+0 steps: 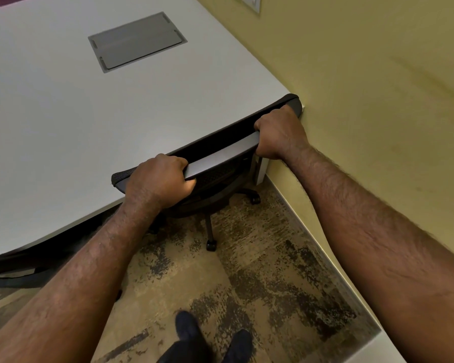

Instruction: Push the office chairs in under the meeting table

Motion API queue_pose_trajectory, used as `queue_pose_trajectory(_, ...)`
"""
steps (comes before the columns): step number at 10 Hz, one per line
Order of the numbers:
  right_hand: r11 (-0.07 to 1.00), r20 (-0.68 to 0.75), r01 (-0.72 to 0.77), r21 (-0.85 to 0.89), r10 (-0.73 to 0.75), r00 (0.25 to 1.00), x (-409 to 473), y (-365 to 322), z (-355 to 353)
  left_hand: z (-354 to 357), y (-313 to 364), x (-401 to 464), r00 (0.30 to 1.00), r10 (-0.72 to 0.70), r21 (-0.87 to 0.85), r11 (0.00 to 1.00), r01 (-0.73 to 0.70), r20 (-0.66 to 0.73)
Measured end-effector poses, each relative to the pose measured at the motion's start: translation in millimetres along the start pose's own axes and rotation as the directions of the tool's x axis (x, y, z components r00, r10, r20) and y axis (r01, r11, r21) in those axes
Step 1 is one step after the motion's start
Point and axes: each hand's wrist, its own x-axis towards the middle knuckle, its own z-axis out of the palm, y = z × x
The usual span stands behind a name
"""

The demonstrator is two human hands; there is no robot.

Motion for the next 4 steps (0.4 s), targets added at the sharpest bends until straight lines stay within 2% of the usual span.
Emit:
queue_pose_trajectory(1,1.0,0.001,-0.006,0.02,0.006,1.0,0,-1,-2,-1,-1,1,1.0,0.012,-0.012,1.0,-0.011,0.015)
queue_pose_trajectory(2,0.987,-0.084,0.04,0.157,-0.027,0.996,-5,0,0,-4,-3,-4,0.993,0.077,-0.049,0.995,-0.082,-0.086)
queue_pose_trajectory(3,0.943,-0.244,0.151,0.296,-0.078,0.967,-9,6,0,-8,-5,-6,0.968,0.06,-0.158,0.982,-0.1,-0.242)
queue_pose_trajectory(4,0.886,-0.341,0.266,0.381,-0.133,0.931,-7,9,-5,-9,-11,5,0.943,-0.023,-0.252,0.965,-0.066,-0.333)
